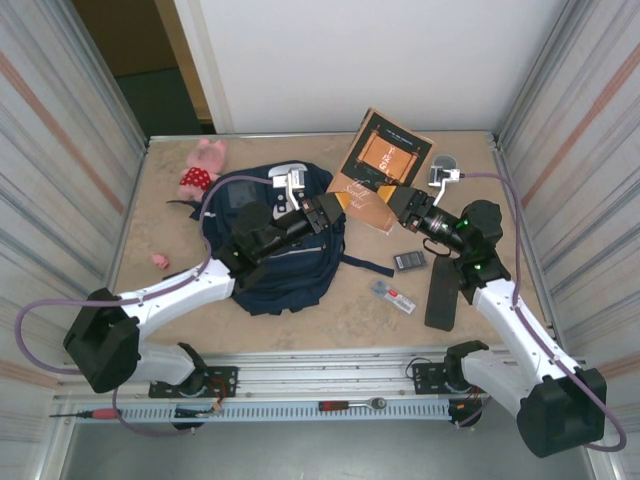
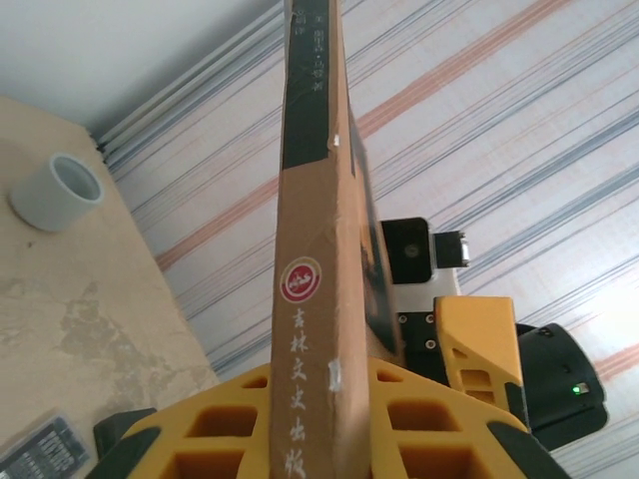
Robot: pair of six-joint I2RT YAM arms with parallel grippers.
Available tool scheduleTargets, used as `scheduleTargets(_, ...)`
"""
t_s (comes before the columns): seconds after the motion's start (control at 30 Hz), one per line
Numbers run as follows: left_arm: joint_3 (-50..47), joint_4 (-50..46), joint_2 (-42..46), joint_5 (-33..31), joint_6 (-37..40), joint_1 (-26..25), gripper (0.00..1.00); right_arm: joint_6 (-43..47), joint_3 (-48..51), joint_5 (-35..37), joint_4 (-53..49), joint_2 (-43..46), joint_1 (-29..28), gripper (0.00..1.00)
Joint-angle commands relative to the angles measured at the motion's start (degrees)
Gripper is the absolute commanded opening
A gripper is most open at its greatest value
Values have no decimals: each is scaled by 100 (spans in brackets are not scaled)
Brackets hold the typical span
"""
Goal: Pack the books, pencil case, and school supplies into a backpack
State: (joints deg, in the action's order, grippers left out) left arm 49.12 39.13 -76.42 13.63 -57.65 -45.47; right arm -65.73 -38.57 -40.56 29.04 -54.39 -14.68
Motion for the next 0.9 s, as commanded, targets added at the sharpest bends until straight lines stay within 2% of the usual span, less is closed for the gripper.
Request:
scheduleTargets(0.0,156,-62,121,-97,372,47,0,166,-278,25,67,-61,-28,41)
scheduleTargets(0.07,124,-332,181,-182,561,41,0,248,-360,-37,-14,-159,29,27)
scheduleTargets(0.13,128,-723,268,-288,855,75,15,650,-517,-143,-503,-181,87,11)
scheduleTargets(0.2,187,-1228,378,-282,1342,161,37,1587,-760,-65,-1500,-102,88,1)
scheduleTargets(0.27,324,-1836,465,-238,1887,288,53,2523,-943,107,-2389,0,87,0)
scheduleTargets(0.33,479,-2389,549,14,2420,458,62,3391,-1043,188,-2895,122,79,0)
scheduleTargets(0.43,658,-3048,690,658,3483,697,66,4918,-978,54,-3162,359,-66,0)
scheduleTargets(0.57,987,-4050,947,1342,5426,750,74,7186,-1320,461,-4462,339,-246,0)
scheduleTargets(0.67,1313,-5013,1040,1853,6871,747,82,8355,-1687,452,-5399,25,-276,0)
scheduleTargets(0.77,1564,-5913,1061,1836,7919,764,91,9491,-1982,633,-6133,-203,-467,0)
scheduleTargets(0.87,1635,-6273,1122,1657,8412,928,98,10385,-2196,812,-6682,-609,-573,0)
